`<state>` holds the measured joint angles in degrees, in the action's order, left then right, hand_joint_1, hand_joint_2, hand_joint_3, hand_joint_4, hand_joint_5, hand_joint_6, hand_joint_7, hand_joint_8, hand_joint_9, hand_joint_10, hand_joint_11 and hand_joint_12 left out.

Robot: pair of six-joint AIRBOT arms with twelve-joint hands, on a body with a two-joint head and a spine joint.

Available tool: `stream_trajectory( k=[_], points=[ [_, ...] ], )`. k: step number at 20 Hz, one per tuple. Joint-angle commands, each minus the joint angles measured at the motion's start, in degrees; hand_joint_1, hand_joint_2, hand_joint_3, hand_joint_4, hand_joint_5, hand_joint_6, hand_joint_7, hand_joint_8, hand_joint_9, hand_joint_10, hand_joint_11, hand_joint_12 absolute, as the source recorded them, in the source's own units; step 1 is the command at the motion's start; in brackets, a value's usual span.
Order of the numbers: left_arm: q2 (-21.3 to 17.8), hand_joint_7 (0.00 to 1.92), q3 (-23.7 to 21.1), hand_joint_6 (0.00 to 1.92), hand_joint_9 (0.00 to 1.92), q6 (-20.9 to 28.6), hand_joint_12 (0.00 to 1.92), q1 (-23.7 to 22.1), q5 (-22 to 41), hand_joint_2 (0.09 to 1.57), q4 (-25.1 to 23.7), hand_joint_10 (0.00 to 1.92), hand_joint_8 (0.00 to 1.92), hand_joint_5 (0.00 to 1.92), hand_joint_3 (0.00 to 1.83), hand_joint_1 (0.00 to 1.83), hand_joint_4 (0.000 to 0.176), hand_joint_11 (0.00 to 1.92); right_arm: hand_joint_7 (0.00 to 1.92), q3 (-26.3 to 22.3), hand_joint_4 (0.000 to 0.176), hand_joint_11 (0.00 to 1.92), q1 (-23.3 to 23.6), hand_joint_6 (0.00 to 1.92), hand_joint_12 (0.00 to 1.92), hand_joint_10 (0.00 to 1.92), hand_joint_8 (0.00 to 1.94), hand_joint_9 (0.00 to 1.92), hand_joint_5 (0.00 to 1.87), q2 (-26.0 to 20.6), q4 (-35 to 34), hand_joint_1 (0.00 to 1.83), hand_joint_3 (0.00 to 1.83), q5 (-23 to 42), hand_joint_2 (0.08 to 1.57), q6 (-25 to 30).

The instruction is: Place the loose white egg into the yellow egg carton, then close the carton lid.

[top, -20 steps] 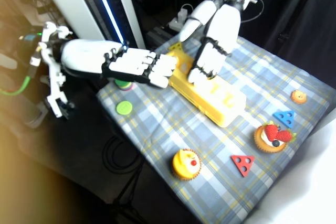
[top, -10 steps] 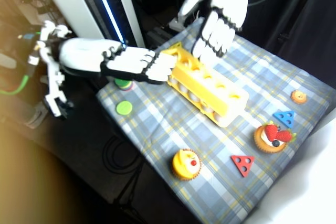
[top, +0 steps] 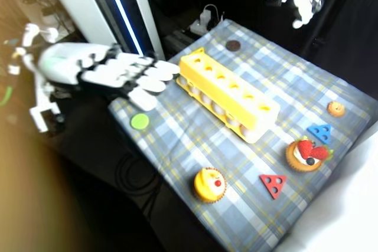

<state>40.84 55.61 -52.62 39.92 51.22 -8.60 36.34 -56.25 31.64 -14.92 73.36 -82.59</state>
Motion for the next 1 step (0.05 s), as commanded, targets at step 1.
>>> stream_trajectory(
  k=[1],
  points=[
    [-0.2, 0.04, -0.3, 0.0, 0.09, -0.6, 0.66, 1.0, 12.7, 1.44, 4.1, 0.0, 0.0, 0.0, 0.0, 0.32, 0.066, 0.0, 0.0, -0.1, 0.032, 0.0, -0.3, 0.0, 0.61, 0.07, 0.0, 0.03, 0.0, -0.4, -1.4, 0.51, 0.0, 12.8, 1.26, -0.2]
  ],
)
